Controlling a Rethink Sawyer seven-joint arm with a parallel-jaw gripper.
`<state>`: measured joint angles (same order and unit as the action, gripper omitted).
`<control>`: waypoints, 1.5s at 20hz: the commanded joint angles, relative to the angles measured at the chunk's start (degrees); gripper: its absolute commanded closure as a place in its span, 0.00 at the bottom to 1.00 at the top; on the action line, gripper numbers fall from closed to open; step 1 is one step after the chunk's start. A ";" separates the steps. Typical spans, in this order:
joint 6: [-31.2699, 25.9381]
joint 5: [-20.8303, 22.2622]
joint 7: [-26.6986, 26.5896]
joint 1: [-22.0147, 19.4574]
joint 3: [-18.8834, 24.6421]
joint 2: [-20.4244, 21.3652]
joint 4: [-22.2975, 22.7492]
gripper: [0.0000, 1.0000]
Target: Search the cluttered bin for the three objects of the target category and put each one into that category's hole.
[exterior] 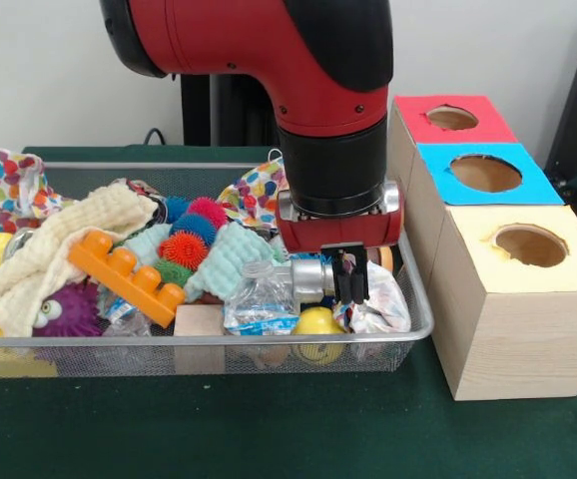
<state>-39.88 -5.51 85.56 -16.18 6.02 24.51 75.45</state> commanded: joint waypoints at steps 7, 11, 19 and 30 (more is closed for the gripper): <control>-8.42 0.59 4.86 0.46 2.47 -0.64 1.60 1.00; -13.73 -0.51 5.33 0.30 2.70 1.55 0.39 1.00; -24.61 -2.21 7.87 0.66 3.08 6.05 -2.80 1.00; -31.12 -3.78 10.25 1.63 2.78 7.90 -7.37 1.00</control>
<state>-65.92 -7.61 85.56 -15.18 6.03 31.55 70.76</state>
